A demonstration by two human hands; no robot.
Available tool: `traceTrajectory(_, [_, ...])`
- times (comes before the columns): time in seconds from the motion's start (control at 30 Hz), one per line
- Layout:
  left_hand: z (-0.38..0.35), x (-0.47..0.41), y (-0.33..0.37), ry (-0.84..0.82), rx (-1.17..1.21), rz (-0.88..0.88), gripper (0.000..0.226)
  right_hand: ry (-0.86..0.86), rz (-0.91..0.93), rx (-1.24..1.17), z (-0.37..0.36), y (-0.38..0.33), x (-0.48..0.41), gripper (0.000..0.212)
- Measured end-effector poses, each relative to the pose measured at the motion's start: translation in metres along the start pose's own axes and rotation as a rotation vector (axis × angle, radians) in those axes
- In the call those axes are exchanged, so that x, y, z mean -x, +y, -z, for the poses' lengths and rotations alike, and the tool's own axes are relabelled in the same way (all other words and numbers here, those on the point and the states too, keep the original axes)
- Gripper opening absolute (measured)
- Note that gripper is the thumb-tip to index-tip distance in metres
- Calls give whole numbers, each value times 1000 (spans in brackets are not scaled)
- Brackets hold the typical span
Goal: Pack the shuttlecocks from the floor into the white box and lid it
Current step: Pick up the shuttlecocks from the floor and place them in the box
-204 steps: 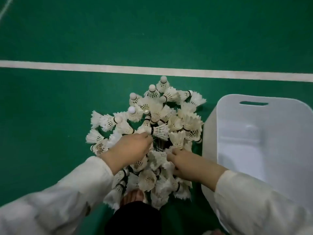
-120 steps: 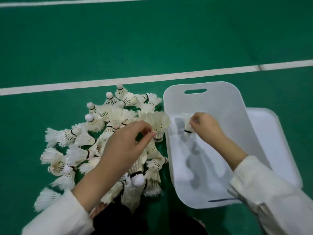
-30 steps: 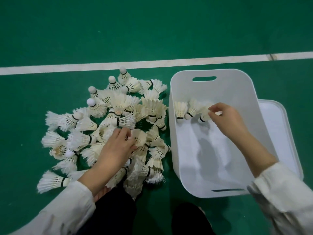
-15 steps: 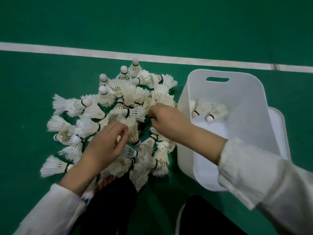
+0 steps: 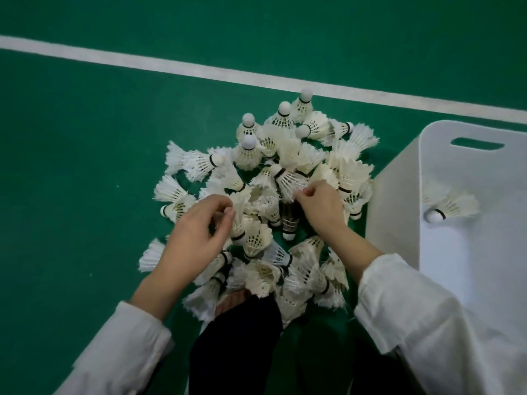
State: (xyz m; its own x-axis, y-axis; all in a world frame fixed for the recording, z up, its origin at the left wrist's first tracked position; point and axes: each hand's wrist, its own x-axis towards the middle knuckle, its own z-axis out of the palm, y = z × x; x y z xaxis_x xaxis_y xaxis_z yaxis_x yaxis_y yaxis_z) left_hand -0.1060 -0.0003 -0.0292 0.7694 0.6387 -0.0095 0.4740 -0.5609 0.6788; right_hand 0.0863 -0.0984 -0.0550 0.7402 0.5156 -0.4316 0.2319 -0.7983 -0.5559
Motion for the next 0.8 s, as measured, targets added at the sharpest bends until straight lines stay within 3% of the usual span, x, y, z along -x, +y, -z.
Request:
traceTrajectory(0.1, [-2,3,-1,37,35,60,15,26,-23,-174,-2,0,-3,13])
traceTrajectory(0.23, [-8,3,-10,40,53,229,26,-34,-7,-397,7,-3,1,5])
traceTrajectory(0.4, [-18,-2,-27,-103,-66,402,49,-6,115,-294,16,-4,7,8])
traceTrajectory(0.5, [-23,-8,-33,-182,-153,497,40,30,217,-191,21,-7,9,18])
traceTrajectory(0.57, [-24,-8,-31,-159,-217,487,27,28,246,-196,25,-9,12,34])
traceTrajectory(0.67, [-16,-6,-16,-81,-198,413,33,40,266,-179,31,-10,16,47])
traceTrajectory(0.8, [5,-12,15,-53,-145,293,29,-14,403,42,48,-14,16,19])
